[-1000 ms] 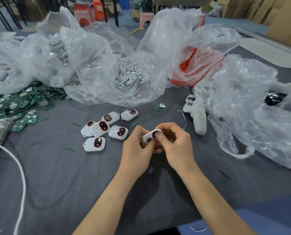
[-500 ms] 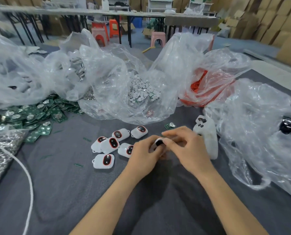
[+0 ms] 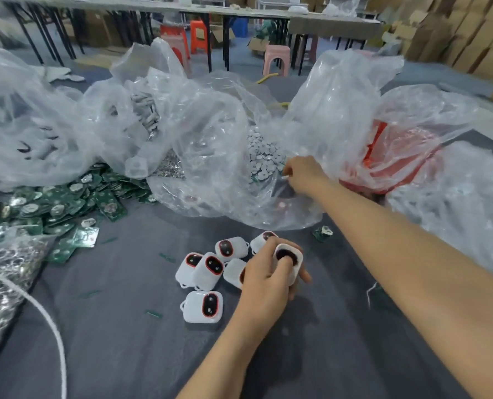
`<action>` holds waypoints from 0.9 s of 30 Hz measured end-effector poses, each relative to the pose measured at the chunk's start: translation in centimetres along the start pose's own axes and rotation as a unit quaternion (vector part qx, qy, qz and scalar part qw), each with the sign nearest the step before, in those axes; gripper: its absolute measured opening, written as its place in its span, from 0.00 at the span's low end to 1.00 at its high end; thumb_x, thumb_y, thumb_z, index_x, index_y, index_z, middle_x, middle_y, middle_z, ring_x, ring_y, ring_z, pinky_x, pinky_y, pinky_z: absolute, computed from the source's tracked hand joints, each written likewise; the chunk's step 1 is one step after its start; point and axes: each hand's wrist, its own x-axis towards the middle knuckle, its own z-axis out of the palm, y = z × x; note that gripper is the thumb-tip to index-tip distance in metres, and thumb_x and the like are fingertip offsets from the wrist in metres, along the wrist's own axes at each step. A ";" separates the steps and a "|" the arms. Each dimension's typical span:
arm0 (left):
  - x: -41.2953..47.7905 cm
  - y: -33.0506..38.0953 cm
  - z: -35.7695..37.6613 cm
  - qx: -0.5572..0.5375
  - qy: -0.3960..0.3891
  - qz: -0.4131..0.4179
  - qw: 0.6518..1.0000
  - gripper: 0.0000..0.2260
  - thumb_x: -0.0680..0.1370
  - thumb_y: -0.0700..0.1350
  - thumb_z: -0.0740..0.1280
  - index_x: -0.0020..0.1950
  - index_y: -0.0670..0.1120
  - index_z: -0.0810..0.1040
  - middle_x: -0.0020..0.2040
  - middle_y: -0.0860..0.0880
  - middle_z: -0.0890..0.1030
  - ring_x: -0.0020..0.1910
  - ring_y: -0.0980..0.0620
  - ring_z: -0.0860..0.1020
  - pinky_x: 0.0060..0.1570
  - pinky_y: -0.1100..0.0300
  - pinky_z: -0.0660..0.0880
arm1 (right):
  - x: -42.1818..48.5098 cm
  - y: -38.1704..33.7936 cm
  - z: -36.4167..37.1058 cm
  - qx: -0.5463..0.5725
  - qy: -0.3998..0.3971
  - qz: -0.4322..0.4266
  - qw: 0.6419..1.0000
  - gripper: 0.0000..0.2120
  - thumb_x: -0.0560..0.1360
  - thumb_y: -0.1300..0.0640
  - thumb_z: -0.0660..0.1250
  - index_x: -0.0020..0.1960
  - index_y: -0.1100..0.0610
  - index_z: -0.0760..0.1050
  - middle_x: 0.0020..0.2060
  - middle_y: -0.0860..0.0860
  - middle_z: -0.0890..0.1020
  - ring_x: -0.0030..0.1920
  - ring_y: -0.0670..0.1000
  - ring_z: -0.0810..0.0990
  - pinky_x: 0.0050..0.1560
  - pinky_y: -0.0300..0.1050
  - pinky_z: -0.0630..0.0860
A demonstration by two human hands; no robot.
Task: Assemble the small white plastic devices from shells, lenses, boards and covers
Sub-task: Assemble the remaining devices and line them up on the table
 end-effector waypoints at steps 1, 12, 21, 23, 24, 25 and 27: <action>0.1 -0.1 -0.1 -0.001 0.000 -0.001 1.000 0.07 0.72 0.39 0.55 0.44 0.42 0.73 0.32 0.45 0.80 0.24 0.52 0.66 0.25 0.62 0.65 | 0.4 0.0 0.6 -0.021 -0.002 0.004 1.000 0.10 0.77 0.68 0.63 0.54 0.61 0.79 0.54 0.59 0.79 0.48 0.55 0.79 0.54 0.46 0.77; 0.2 0.2 0.0 0.014 -0.018 0.030 0.999 0.08 0.78 0.44 0.55 0.44 0.47 0.73 0.34 0.47 0.82 0.32 0.53 0.74 0.35 0.63 0.69 | 1.1 -1.7 0.4 -0.163 -0.042 -0.021 0.986 0.06 0.76 0.61 0.66 0.41 0.57 0.71 0.40 0.53 0.75 0.42 0.54 0.76 0.41 0.47 0.73; 0.0 0.3 -0.3 0.023 0.011 -0.005 1.000 0.06 0.82 0.37 0.59 0.48 0.46 0.72 0.43 0.43 0.84 0.36 0.54 0.79 0.36 0.61 0.74 | -3.8 -0.9 -0.5 0.080 0.108 -0.106 0.985 0.03 0.74 0.67 0.64 0.47 0.62 0.73 0.41 0.56 0.79 0.42 0.55 0.79 0.45 0.49 0.78; 0.0 0.3 -0.3 0.012 0.027 -0.021 0.999 0.05 0.80 0.36 0.62 0.48 0.45 0.73 0.44 0.39 0.82 0.39 0.50 0.81 0.39 0.57 0.78 | -7.6 -0.5 -1.6 0.208 0.240 -0.130 0.939 0.05 0.73 0.67 0.67 0.44 0.59 0.73 0.35 0.52 0.79 0.37 0.47 0.78 0.39 0.39 0.76; -0.1 0.2 -0.2 0.000 0.033 -0.025 0.999 0.05 0.80 0.36 0.62 0.48 0.44 0.73 0.43 0.39 0.81 0.39 0.50 0.82 0.39 0.57 0.79 | -9.9 -0.2 -1.6 0.264 0.275 -0.130 0.915 0.07 0.72 0.66 0.69 0.42 0.56 0.73 0.33 0.48 0.78 0.34 0.42 0.77 0.37 0.33 0.73; -0.2 0.2 -0.2 -0.010 0.039 -0.026 0.999 0.04 0.80 0.35 0.63 0.48 0.43 0.73 0.42 0.40 0.81 0.39 0.51 0.82 0.39 0.57 0.80 | -12.2 0.1 -1.3 0.321 0.283 -0.117 0.896 0.10 0.72 0.66 0.70 0.40 0.53 0.73 0.32 0.45 0.78 0.33 0.40 0.76 0.37 0.29 0.71; -0.3 0.1 -0.2 -0.013 0.053 -0.023 0.998 0.04 0.79 0.34 0.63 0.48 0.42 0.72 0.41 0.41 0.81 0.41 0.50 0.82 0.41 0.53 0.81 | -16.8 0.9 0.2 0.424 0.239 -0.060 0.871 0.11 0.71 0.64 0.73 0.38 0.50 0.75 0.31 0.45 0.80 0.34 0.39 0.77 0.40 0.31 0.73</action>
